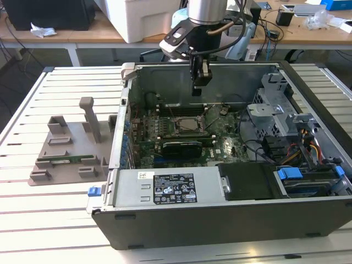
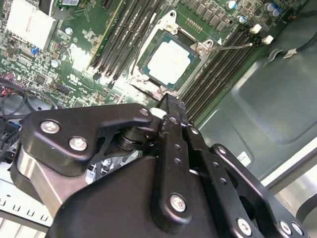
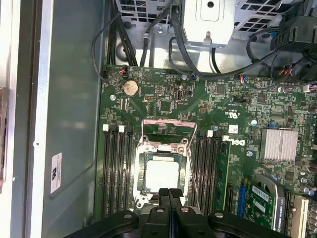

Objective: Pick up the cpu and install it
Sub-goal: 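Close the cpu cover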

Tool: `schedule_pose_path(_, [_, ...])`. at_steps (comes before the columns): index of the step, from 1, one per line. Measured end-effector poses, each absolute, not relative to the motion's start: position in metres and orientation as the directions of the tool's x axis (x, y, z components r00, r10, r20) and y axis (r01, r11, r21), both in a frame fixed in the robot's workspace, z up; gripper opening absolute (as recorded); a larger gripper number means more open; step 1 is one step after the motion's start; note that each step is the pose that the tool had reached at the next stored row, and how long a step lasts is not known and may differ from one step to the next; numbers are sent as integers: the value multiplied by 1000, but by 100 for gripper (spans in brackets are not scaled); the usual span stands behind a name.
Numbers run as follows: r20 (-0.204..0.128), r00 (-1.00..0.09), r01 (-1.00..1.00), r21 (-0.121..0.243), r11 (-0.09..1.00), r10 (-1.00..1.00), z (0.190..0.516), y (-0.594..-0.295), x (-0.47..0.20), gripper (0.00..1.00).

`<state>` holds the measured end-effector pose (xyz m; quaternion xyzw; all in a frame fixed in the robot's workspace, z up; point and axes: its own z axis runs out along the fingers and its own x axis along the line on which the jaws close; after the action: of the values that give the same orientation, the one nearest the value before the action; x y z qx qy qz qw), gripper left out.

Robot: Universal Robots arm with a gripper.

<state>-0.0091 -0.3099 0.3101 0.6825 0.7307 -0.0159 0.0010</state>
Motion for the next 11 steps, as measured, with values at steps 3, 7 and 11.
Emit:
schedule_pose_path(3, [-23, -68, 997, -22, 68, 997, 310, -310, 4, 11])
schedule_pose_path(7, [-23, -69, 997, -23, 68, 997, 310, -310, 28, 11])
schedule_pose_path(11, [-24, -69, 997, -24, 68, 997, 310, -310, 44, 11])
